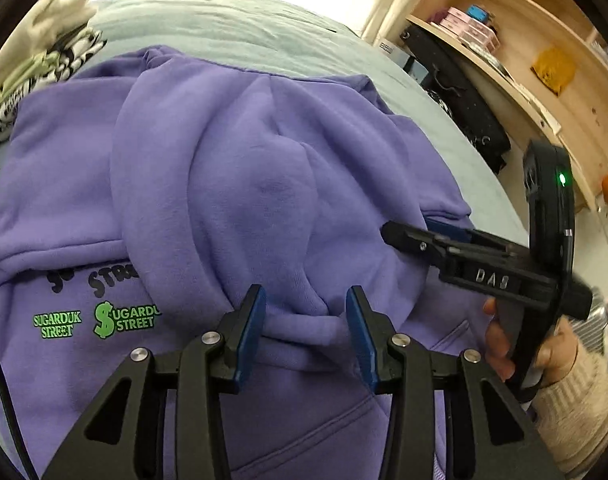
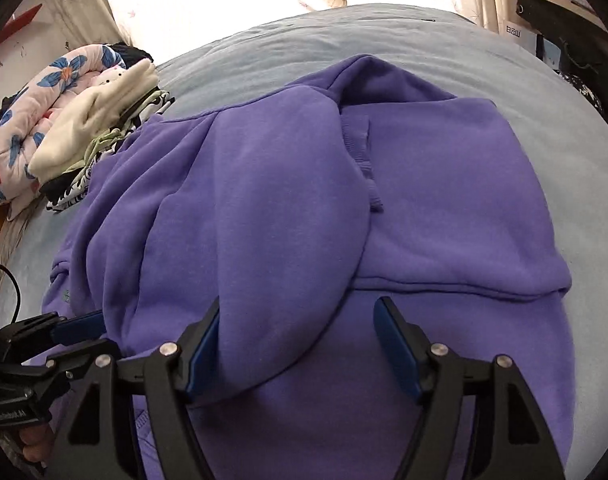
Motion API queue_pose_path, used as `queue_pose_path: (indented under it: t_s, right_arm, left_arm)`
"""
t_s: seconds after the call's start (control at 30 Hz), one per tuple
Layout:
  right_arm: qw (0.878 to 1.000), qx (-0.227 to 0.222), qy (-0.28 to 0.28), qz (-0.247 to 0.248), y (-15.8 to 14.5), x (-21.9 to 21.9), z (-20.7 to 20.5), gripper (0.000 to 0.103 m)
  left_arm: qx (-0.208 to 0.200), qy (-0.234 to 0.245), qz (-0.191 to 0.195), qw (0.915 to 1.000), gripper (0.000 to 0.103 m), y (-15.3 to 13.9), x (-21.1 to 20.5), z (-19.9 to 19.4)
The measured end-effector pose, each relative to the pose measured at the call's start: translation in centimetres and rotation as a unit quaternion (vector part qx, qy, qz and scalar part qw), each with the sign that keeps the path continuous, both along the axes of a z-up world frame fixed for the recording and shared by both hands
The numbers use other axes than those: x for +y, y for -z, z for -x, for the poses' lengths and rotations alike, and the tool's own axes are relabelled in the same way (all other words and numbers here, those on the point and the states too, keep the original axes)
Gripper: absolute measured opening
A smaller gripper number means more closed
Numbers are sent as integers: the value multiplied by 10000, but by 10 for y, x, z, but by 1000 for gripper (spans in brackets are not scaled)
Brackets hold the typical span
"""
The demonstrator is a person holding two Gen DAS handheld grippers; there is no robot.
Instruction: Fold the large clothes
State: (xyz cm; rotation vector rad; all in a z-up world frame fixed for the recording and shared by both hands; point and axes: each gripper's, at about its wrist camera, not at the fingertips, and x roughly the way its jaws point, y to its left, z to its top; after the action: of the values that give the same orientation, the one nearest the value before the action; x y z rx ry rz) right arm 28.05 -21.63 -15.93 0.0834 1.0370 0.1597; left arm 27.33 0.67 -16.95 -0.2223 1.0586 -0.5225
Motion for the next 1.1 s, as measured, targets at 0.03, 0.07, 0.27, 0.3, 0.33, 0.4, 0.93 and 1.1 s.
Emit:
queue_pose_path:
  t_s: [0.03,0.07,0.27,0.3,0.33,0.4,0.93,1.1]
  right_arm:
    - [9999,-42,-14,98,-1,3,1,72]
    - [9999,-57,-17,128,-2,5,2,72]
    - [9998,77,131,-137,-5,1,2,73]
    - [9997,94,157,-156,-7,1,4,73]
    - [9997,103,164,-170,-10,1,6,73]
    - [9996,82,142,-225,-18,4,12,73]
    - [9918,-1156,79,-549,-153,18,104,73]
    - [9879,-1478,80,-464,-188,18,140,73]
  left_arm:
    - [16,-14,41,10000,40,2,1,0]
    - [13,-21,76,10000,40,2,2,0]
    - [-72,-110,-100,9999,40,-5,0,7]
    - [-77,-136,-152,9998,40,-8,-1,9]
    - [-84,-164,-199,9996,41,-11,-1,12]
    - [-102,-247,-327,9991,45,-21,-3,17]
    - [-688,-1007,-1004,9874,53,-126,18,111]
    - [-1022,-1240,-1256,9790,56,-159,21,142]
